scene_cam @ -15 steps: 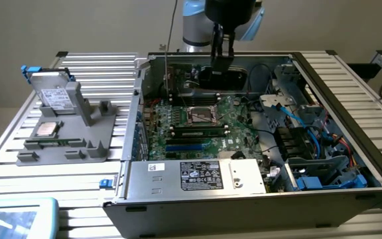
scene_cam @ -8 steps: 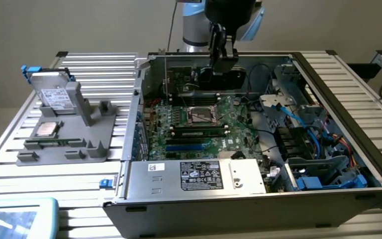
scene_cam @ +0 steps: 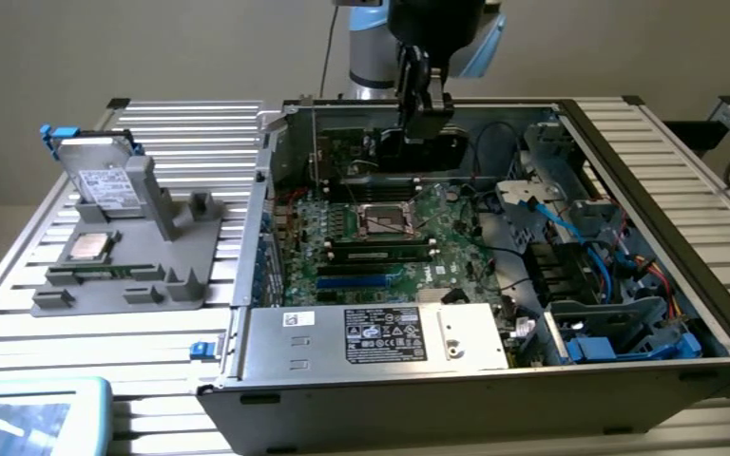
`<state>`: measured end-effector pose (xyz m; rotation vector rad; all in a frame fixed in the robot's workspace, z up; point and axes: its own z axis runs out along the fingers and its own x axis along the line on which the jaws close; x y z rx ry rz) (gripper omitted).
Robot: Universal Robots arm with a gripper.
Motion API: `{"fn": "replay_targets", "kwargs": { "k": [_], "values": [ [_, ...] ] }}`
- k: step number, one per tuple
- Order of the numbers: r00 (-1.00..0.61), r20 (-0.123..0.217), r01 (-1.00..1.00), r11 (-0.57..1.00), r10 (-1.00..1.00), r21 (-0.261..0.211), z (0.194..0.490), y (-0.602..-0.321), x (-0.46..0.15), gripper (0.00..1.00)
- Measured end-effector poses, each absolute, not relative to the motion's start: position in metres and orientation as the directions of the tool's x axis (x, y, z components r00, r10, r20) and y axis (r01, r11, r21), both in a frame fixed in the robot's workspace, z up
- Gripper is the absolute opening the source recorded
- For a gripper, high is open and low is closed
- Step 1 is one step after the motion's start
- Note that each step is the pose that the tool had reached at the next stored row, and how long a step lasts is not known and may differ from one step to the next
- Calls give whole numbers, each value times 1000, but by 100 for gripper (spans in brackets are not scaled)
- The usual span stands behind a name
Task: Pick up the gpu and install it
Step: 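Insert the gpu into the slot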
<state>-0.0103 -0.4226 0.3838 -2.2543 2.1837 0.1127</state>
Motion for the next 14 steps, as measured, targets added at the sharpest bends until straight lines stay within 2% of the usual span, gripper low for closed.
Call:
{"fn": "replay_targets", "kwargs": {
  "k": [6,10,14],
  "values": [
    [30,-51,-999,-32,-998,44,381,-423,-14,27],
    [29,-31,-999,-31,-999,43,380,-423,-15,27],
    [29,-28,-999,-31,-999,44,379,-423,-15,27]
  ]
}}
